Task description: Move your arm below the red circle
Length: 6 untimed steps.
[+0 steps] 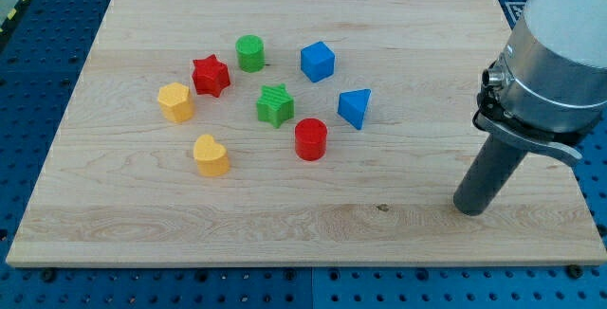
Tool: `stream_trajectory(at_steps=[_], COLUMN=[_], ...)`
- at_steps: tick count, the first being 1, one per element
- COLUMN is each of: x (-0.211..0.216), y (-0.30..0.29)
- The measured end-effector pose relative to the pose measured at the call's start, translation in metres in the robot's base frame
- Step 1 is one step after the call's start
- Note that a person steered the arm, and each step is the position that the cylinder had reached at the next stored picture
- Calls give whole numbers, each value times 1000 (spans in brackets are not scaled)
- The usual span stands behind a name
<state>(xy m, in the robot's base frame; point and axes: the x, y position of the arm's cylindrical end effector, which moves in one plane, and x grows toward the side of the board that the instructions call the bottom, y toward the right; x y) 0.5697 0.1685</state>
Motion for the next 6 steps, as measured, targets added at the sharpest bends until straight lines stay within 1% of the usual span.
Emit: stream_trajectory(at_steps=[2, 3, 4, 5, 6], x=[-5, -9, -9, -10, -10], y=[-3, -30, -30, -57, -126])
